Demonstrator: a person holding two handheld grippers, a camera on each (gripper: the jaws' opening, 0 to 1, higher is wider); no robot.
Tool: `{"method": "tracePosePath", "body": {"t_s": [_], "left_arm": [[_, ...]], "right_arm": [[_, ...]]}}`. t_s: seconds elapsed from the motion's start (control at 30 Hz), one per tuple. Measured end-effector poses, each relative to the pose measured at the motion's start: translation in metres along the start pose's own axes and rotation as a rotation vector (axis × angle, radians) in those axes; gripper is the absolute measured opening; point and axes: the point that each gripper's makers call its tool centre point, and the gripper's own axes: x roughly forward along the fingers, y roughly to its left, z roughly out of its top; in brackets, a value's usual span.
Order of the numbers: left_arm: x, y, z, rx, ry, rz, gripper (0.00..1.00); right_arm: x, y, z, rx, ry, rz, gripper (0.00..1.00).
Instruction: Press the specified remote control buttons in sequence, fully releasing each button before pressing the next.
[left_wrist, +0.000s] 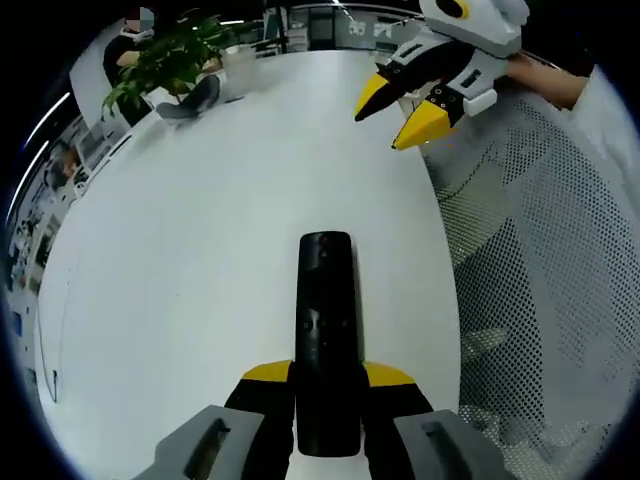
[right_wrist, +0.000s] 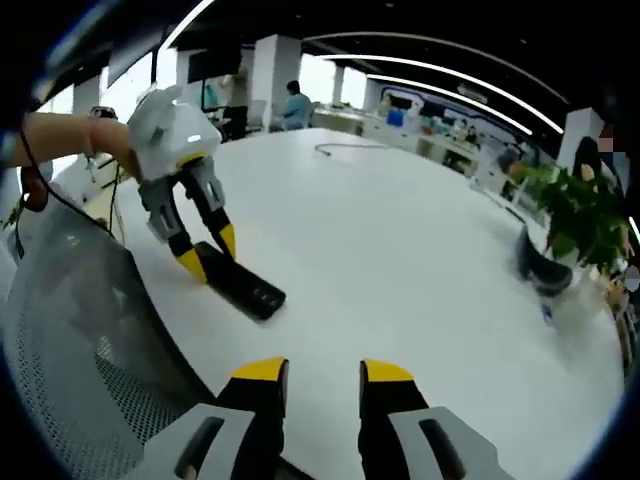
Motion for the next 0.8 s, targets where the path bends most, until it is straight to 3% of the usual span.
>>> {"method": "tracePosePath", "body": {"t_s": [0.27, 0.43, 0.8], "left_arm": [[-0.001, -0.003, -0.002, -0.001, -0.039, -0.002, 0.24], [-0.002, -0.005, -0.003, -0.005, -0.054, -0.001, 0.24], [-0.004, -0.014, -0.005, 0.024, -0.07, -0.018, 0.24]], "right_arm": [[0.003, 0.005, -0.004, -0.039, 0.042, 0.001, 0.22], [0.002, 0.009, 0.0, -0.055, 0.028, 0.011, 0.23], [0.005, 0.024, -0.001, -0.072, 0.049, 0.084, 0.18]]}}
